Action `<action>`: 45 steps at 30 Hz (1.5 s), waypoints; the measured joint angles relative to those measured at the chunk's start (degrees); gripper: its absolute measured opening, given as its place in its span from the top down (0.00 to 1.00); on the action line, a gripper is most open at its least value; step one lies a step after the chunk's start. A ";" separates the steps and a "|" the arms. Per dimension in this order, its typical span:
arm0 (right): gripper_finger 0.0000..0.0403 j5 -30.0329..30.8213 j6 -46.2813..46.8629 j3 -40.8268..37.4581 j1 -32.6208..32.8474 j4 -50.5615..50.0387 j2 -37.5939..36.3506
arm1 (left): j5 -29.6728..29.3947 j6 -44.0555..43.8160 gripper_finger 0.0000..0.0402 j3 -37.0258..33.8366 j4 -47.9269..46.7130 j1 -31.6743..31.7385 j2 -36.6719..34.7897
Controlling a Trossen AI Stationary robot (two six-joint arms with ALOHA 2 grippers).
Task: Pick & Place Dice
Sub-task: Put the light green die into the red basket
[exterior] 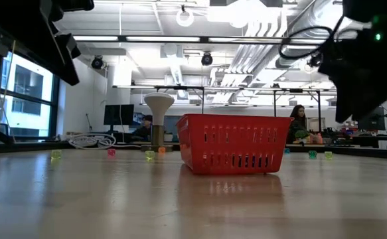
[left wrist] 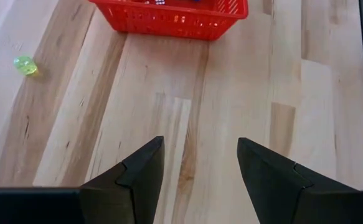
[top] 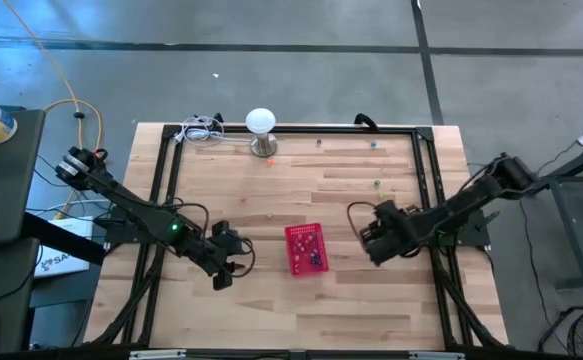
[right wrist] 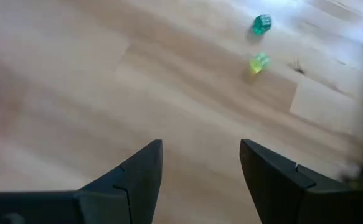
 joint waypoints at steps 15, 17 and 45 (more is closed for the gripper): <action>0.49 6.32 -2.59 -18.32 -15.84 17.32 -6.44 | -1.99 1.02 0.51 0.00 1.41 5.32 0.00; 0.49 6.27 -6.10 -19.20 -18.24 21.59 -6.40 | -5.11 0.20 0.51 -0.02 0.96 6.56 0.00; 0.49 4.87 -18.75 -19.70 -29.88 33.67 1.44 | -22.59 -4.76 0.51 -0.23 6.29 3.47 0.73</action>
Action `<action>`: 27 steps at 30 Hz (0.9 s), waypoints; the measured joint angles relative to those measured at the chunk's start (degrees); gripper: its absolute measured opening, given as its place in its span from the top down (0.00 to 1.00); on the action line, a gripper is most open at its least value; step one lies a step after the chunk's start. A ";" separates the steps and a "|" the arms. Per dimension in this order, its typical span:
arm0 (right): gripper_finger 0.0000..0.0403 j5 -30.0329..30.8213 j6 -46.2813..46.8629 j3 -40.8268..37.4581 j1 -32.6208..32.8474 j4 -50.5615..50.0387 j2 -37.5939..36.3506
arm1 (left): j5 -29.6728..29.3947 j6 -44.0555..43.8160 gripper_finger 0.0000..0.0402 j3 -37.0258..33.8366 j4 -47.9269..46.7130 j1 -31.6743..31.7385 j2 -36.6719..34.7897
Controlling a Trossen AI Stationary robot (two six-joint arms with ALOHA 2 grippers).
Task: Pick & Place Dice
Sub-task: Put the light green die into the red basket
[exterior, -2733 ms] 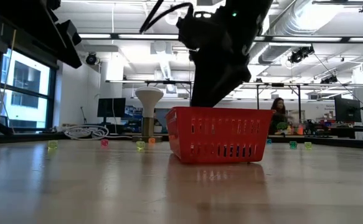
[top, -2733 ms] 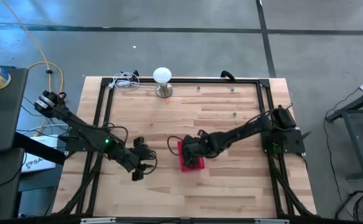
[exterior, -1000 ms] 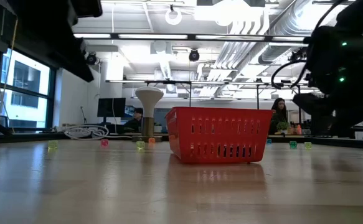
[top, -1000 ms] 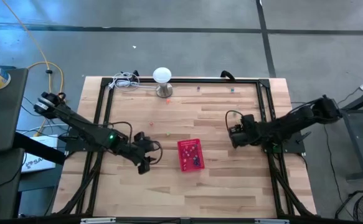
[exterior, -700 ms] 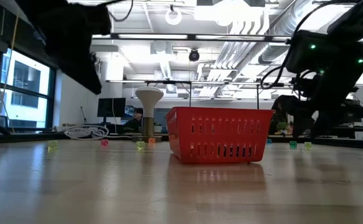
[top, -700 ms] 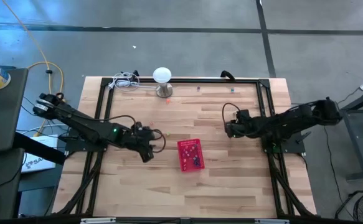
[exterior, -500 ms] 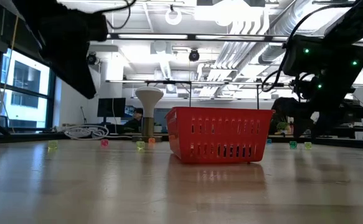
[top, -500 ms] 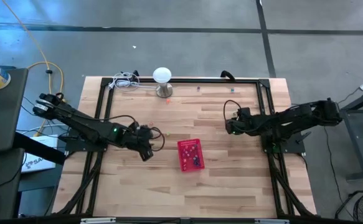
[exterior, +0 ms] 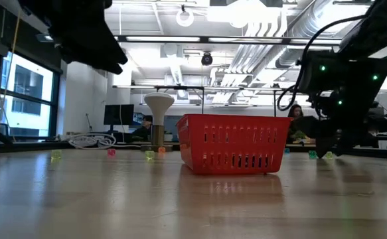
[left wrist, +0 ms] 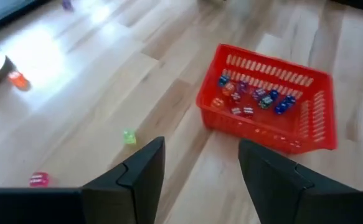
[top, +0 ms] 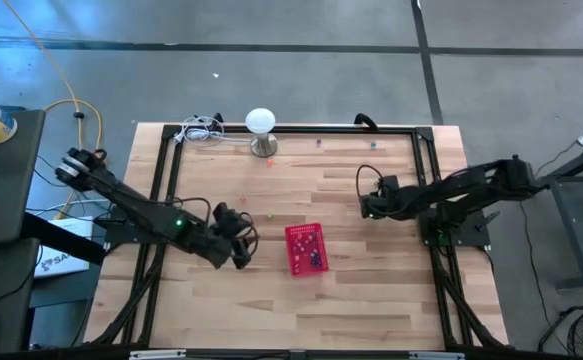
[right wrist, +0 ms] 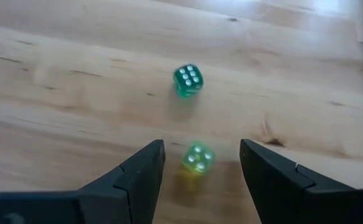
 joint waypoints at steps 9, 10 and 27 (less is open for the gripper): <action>0.57 -0.10 0.41 0.17 0.12 2.71 3.40 | -3.61 2.99 0.51 -0.16 5.64 -3.74 6.28; 0.59 -0.37 0.59 0.18 0.33 2.72 3.40 | -3.59 3.04 0.51 -0.16 6.20 -3.86 6.76; 0.90 0.29 -3.00 0.03 7.68 3.74 3.53 | 0.02 8.06 0.51 -0.14 8.33 -1.62 7.31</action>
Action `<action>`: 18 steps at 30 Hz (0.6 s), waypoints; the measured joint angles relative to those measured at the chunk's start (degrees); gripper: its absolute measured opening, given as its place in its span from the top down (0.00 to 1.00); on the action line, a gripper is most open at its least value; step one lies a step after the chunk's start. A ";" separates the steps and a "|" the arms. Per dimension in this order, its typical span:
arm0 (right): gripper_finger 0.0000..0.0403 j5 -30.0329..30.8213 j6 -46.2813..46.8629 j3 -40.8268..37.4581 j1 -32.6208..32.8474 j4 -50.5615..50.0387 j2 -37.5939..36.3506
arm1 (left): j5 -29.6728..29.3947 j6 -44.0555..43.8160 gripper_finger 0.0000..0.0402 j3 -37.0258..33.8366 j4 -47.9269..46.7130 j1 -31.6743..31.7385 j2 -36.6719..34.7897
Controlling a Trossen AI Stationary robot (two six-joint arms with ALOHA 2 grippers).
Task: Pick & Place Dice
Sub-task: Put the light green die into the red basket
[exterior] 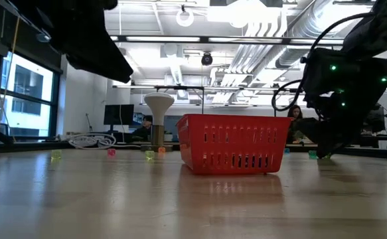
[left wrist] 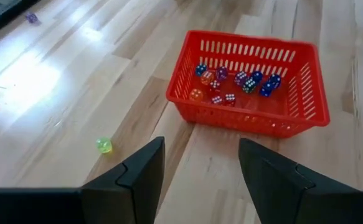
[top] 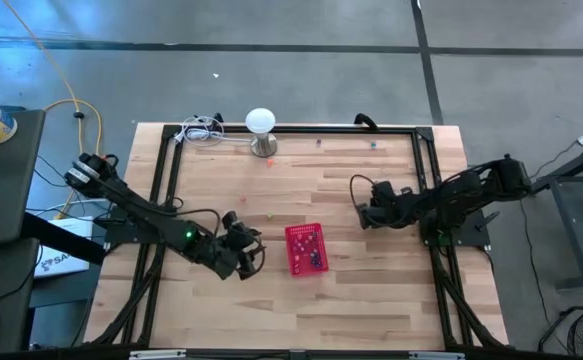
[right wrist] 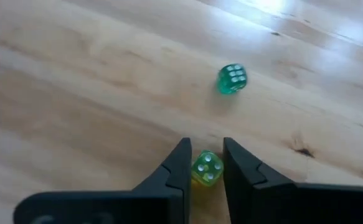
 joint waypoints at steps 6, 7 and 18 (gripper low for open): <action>0.90 0.66 -5.35 6.49 8.49 1.42 -1.25 | 2.83 1.82 0.51 0.00 -0.10 3.19 0.00; 0.90 2.44 -6.70 8.26 9.88 1.97 -1.72 | 2.85 2.45 0.51 0.00 -0.15 3.47 0.00; 0.90 -0.85 -39.90 17.79 17.43 32.36 -0.52 | 2.86 3.24 0.51 0.00 -5.95 4.47 0.00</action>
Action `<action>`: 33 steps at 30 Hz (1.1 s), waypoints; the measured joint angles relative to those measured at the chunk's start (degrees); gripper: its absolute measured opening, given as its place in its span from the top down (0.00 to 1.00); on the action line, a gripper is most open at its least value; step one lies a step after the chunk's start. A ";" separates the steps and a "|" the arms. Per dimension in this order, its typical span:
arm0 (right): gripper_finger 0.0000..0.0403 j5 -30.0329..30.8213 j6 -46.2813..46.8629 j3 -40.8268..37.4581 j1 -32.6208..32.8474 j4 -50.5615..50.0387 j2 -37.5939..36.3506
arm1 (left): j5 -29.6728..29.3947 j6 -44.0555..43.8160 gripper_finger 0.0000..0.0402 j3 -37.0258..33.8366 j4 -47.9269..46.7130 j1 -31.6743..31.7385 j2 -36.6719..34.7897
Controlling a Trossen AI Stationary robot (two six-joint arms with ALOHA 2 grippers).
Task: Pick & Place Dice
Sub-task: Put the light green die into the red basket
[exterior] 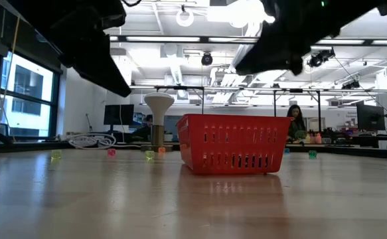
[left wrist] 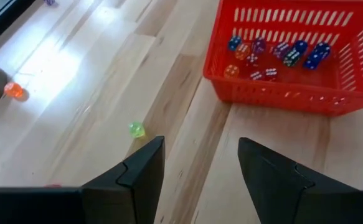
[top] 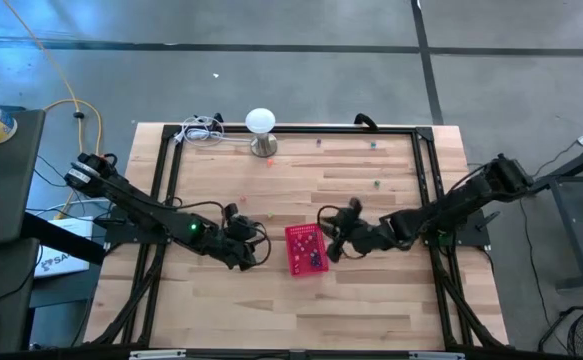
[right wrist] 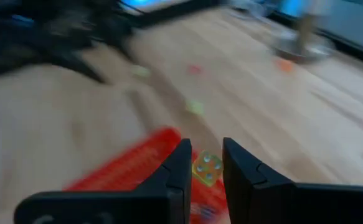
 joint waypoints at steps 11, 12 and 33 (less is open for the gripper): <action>0.75 -18.48 -9.19 0.06 -2.14 13.41 11.58 | 0.00 -0.37 0.51 0.02 -0.66 0.00 0.00; 0.72 -18.41 -10.20 -0.01 -2.13 14.37 12.70 | 0.00 -0.19 0.51 0.02 -0.65 0.00 0.00; 0.59 -20.66 -18.21 0.02 0.95 18.85 6.86 | 7.78 -2.87 0.51 0.07 -15.57 -0.20 -5.59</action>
